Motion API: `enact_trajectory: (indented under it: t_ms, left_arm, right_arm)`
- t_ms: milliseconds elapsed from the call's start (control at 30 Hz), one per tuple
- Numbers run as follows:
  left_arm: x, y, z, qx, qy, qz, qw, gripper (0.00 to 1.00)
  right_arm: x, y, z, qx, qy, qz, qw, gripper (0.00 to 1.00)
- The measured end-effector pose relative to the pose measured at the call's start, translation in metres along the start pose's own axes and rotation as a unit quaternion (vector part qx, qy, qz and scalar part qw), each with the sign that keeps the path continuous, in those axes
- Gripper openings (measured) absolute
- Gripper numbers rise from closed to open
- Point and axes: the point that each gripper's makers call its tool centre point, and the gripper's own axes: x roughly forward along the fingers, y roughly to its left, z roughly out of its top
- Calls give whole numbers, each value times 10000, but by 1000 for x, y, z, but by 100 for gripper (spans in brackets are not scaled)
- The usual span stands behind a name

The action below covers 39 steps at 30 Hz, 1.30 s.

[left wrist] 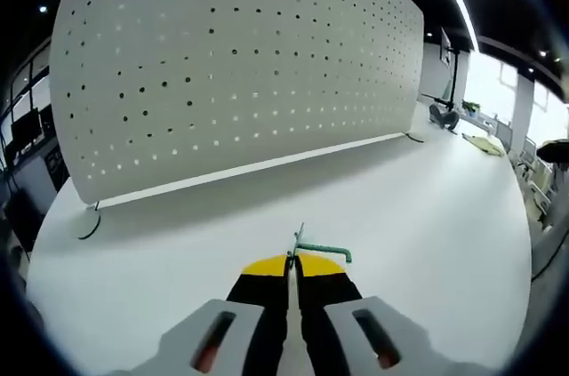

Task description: Insert the hook assembly into the mounting plate slot until the hook locks in place.

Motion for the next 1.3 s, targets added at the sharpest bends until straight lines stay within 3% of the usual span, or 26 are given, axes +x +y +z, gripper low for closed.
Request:
enact_trajectory:
  t_ms: [333,667,967,1300]
  left_arm:
    - [-12,-8,5,4,-60,-166,9998,1]
    - [-34,-17,19,6,-296,-329,9990,1]
    - [-45,-36,29,232,-384,-658,9968,1]
    - [-58,-56,40,200,-497,-870,9948,1]
  right_arm:
    - [1,1,2,-25,-35,52,10000,61]
    - [2,6,7,-94,-79,167,9998,61]
    - [3,12,9,-127,-95,287,9995,60]
    - [2,14,11,-141,-187,359,9991,59]
